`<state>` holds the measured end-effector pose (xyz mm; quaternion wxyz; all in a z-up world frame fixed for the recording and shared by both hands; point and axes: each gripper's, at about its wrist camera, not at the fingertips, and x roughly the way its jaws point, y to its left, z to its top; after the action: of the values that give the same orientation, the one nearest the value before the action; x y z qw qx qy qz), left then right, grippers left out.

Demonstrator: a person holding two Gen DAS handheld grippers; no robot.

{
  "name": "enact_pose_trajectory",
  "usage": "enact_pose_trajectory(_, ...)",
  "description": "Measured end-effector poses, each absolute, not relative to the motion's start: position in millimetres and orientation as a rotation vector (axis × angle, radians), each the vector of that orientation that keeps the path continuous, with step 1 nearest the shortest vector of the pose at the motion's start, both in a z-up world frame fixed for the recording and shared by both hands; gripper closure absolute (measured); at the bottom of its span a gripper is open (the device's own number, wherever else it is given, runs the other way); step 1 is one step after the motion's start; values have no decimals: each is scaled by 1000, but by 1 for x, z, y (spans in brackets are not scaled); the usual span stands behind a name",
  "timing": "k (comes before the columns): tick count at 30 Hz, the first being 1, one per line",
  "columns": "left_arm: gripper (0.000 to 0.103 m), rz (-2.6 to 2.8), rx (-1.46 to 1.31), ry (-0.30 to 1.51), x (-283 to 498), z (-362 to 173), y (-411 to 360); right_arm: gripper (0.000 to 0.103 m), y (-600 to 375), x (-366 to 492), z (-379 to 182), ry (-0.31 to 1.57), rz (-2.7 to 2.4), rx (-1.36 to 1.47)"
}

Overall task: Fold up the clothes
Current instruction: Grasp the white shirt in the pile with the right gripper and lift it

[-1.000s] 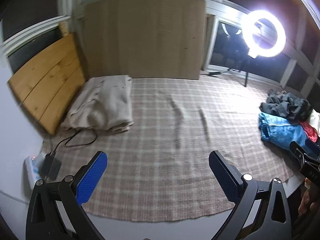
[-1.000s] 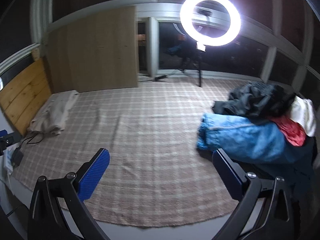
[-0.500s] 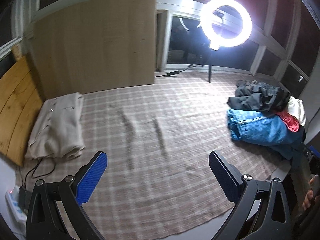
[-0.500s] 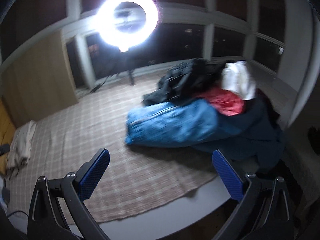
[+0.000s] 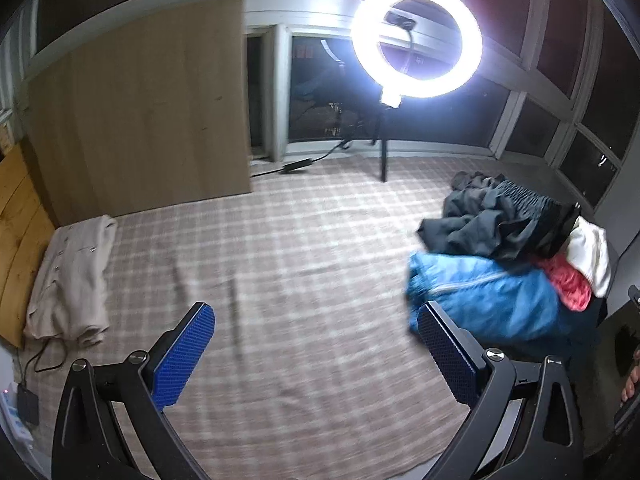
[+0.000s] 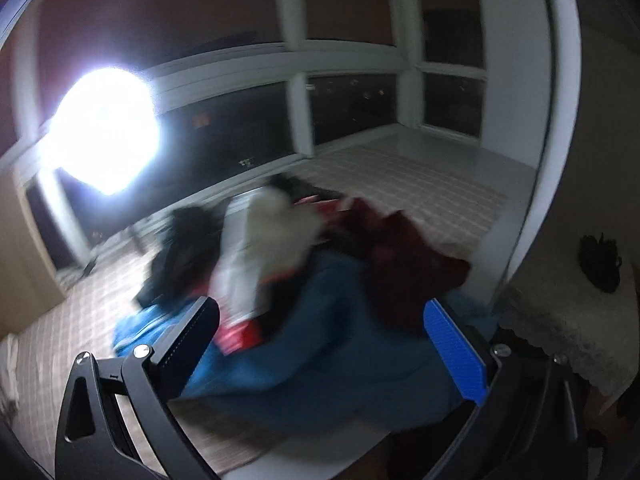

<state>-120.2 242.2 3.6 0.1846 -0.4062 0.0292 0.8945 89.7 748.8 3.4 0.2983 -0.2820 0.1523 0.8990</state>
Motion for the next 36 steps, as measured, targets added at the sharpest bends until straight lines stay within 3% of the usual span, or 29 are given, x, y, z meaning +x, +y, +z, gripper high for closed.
enact_pose_trajectory(7,1,2480,-1162,101,-127,5,339,1,835,60,-3,432,2454,-800)
enact_pose_trajectory(16,1,2335,-1153,257,-121,-1,465,1,827,-4,-7,596,2780,-1016)
enact_pose_trajectory(20,1,2294,-1127,307,-118,-2,491,1,790,-26,-18,379,2823,-1138)
enact_pose_trajectory(21,1,2289,-1124,318,-118,-3,495,18,786,-30,-22,323,2838,-1156)
enact_pose_trajectory(22,1,2288,-1124,327,-119,-4,497,75,786,-34,-25,307,2851,-1177)
enact_pose_trajectory(23,1,2291,-1124,330,-121,-5,497,92,792,-39,-27,344,2863,-1196)
enact_pose_trajectory(26,1,2303,-1134,306,-130,-5,490,93,827,-47,-19,548,2892,-1145)
enact_pose_trajectory(33,1,2378,-1134,205,-149,6,452,95,933,-69,115,559,2815,-579)
enact_pose_trajectory(36,1,2411,-1132,159,-157,12,435,95,945,-76,189,438,2789,-367)
